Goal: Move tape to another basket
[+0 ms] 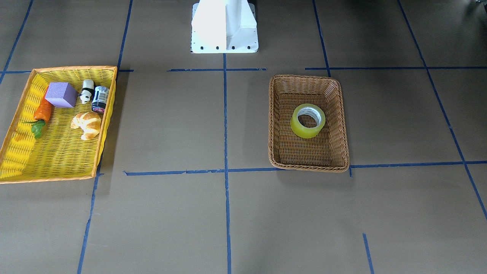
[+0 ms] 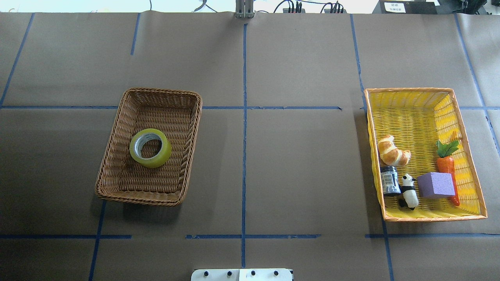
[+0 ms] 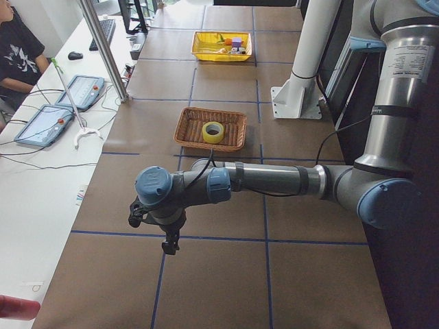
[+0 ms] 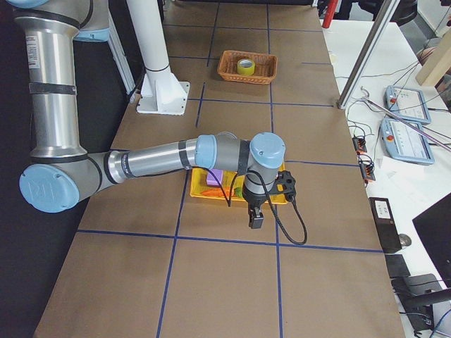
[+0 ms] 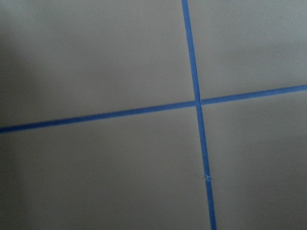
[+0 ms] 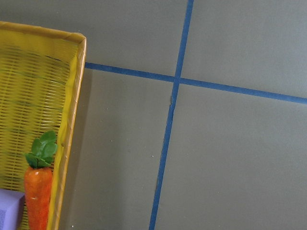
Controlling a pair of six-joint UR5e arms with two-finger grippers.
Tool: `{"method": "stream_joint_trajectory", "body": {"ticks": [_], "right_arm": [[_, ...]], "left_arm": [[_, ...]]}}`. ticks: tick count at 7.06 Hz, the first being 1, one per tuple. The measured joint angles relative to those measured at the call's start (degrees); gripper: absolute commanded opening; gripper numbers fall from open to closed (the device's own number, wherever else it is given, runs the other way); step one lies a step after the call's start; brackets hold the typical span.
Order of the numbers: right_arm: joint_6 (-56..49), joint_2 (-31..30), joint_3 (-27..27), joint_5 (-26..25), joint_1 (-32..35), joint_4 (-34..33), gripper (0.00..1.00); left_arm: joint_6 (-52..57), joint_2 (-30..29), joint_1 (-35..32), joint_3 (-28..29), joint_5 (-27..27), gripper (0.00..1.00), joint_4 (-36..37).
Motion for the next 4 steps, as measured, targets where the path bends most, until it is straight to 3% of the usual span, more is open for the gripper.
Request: {"method": "stream_joint_trajectory", "body": {"ticks": [2, 4], "right_arm": [[0.4, 0.3, -0.1, 0.1, -0.2, -0.6, 1.0], [0.4, 0.1, -0.2, 0.4, -0.5, -0.4, 1.0]], "left_arm": [[-3.7, 5.0, 3.5, -6.0, -0.6, 1.0, 1.4], [-4.4, 6.1, 6.0, -6.5, -0.5, 1.0, 1.7]]}}
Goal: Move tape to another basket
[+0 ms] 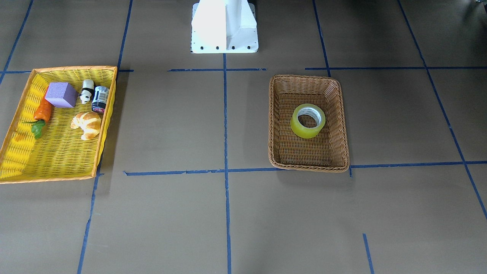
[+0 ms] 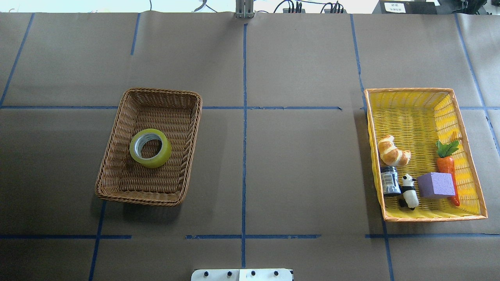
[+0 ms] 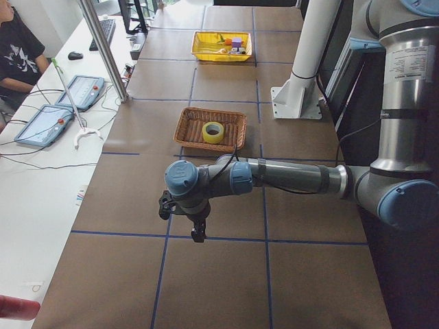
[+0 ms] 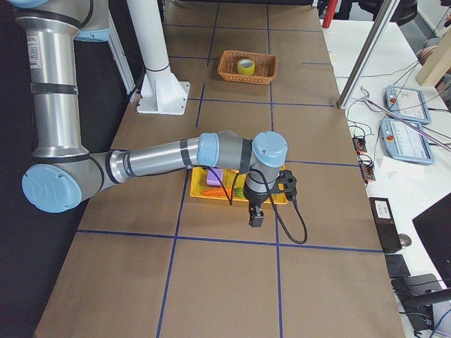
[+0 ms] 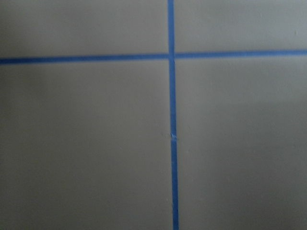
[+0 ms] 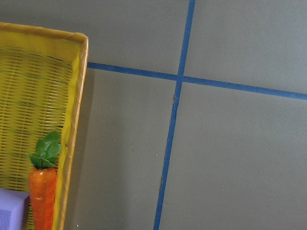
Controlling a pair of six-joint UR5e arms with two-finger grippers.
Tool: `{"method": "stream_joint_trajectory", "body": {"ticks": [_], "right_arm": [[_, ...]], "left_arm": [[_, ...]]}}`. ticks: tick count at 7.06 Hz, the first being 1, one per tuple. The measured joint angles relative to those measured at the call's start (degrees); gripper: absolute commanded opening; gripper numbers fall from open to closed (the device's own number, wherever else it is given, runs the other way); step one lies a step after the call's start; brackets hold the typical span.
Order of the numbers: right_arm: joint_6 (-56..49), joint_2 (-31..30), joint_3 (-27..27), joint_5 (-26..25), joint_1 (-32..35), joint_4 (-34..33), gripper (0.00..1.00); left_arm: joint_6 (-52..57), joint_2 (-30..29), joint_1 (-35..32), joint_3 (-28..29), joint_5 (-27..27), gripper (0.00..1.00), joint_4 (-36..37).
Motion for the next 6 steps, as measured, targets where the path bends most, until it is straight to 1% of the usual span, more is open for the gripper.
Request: {"method": "stream_joint_trajectory", "body": {"ticks": [2, 4, 6], "right_arm": [[0.0, -0.1, -0.2, -0.2, -1.1, 0.1, 1.0], [0.1, -0.2, -0.5, -0.2, -2.6, 0.2, 1.0], [0.1, -0.3, -0.7, -0.2, -3.0, 0.2, 1.0]], "left_arm": [[0.1, 0.3, 0.4, 0.3, 0.9, 1.0, 0.0], [0.2, 0.3, 0.5, 0.4, 4.0, 1.0, -0.3], [0.0, 0.2, 0.5, 0.3, 4.6, 1.0, -0.6]]}}
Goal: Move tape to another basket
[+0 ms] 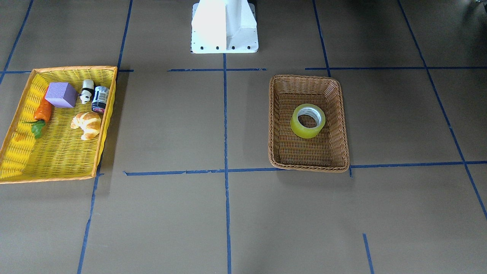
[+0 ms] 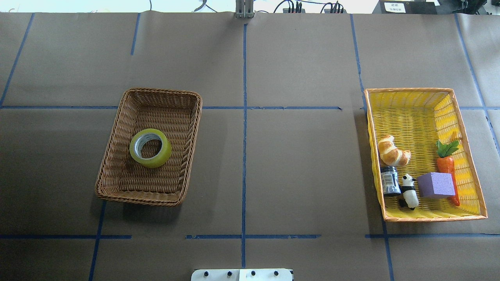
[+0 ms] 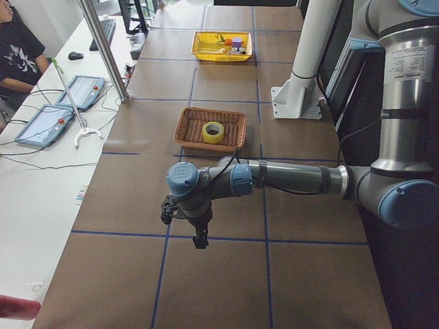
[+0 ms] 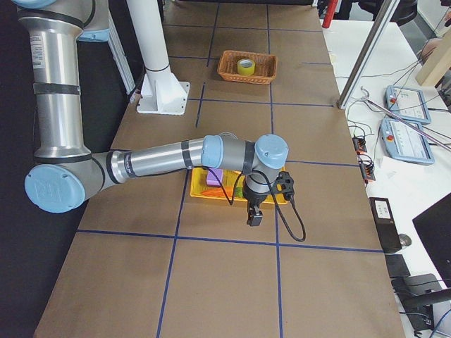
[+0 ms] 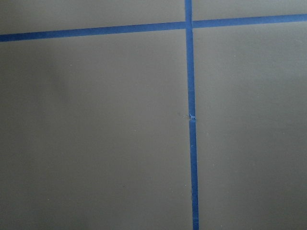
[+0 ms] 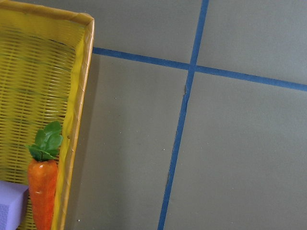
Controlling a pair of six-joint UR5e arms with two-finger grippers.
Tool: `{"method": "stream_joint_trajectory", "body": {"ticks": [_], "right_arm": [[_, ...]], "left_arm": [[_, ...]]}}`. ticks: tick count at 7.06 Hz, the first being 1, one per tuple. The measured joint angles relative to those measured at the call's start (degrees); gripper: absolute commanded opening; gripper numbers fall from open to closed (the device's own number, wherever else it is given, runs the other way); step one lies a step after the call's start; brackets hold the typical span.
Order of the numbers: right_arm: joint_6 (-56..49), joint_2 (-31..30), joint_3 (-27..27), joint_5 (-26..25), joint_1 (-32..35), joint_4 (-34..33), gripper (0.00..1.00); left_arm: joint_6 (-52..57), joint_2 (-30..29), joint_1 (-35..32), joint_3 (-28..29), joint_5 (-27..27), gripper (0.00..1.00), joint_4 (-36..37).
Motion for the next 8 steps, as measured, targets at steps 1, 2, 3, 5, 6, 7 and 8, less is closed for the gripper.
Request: {"method": "stream_joint_trajectory", "body": {"ticks": [1, 2, 3, 5, 6, 7, 8], "right_arm": [[0.0, 0.0, 0.0, 0.0, 0.0, 0.0, 1.0], [-0.1, 0.0, 0.0, -0.1, 0.0, 0.0, 1.0], [-0.1, -0.1, 0.0, -0.1, 0.0, 0.1, 1.0], [-0.5, -2.3, 0.0, -0.1, 0.0, 0.9, 1.0], [-0.4, -3.3, 0.0, -0.1, 0.0, 1.5, 1.0], [-0.3, -3.8, -0.1, -0.1, 0.0, 1.9, 1.0], [-0.3, -4.1, -0.4, -0.1, -0.1, 2.1, 1.0]], "left_arm": [[-0.1, -0.1, 0.0, 0.0, 0.0, 1.0, 0.0], [-0.1, -0.1, 0.0, -0.1, 0.0, 1.0, 0.0], [0.0, 0.0, 0.1, -0.1, 0.0, 1.0, 0.0], [0.0, 0.0, 0.1, 0.0, 0.0, 1.0, -0.1], [0.0, -0.1, 0.1, -0.1, 0.0, 1.0, -0.1], [0.0, -0.4, 0.1, -0.2, 0.0, 1.0, 0.0], [0.1, -0.6, 0.2, -0.4, 0.1, 1.0, 0.0]]}}
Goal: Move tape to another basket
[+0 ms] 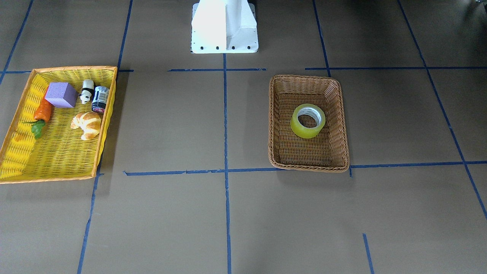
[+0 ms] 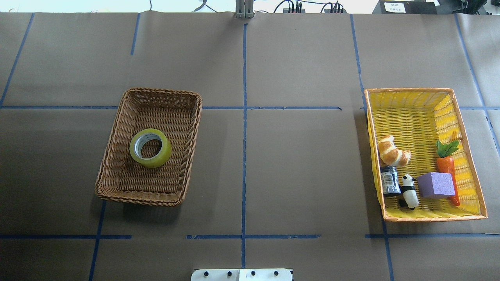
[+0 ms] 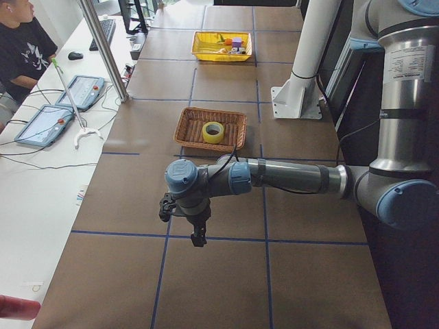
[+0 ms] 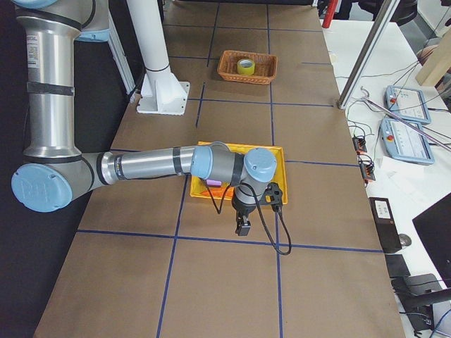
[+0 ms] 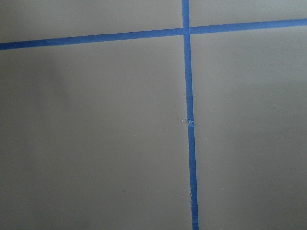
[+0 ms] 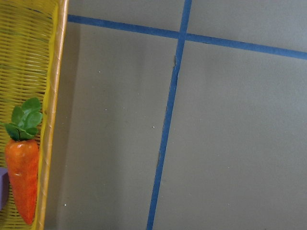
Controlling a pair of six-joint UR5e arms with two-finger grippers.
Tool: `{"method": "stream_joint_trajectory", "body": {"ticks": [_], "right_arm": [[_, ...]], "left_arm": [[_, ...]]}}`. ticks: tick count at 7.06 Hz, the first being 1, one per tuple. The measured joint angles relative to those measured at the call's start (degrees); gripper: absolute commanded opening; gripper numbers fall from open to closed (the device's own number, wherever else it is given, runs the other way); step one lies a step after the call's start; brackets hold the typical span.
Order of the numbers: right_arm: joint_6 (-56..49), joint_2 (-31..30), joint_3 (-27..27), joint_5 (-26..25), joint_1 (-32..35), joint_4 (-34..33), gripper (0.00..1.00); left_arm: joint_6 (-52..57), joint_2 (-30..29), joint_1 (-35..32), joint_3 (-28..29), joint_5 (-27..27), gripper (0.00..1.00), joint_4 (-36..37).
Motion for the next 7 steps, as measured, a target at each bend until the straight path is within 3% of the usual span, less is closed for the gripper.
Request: {"method": "stream_joint_trajectory", "body": {"ticks": [7], "right_arm": [[0.0, -0.3, -1.3, 0.1, -0.1, 2.1, 1.0]], "left_arm": [[0.4, -0.8, 0.1, -0.7, 0.5, 1.0, 0.1]]}}
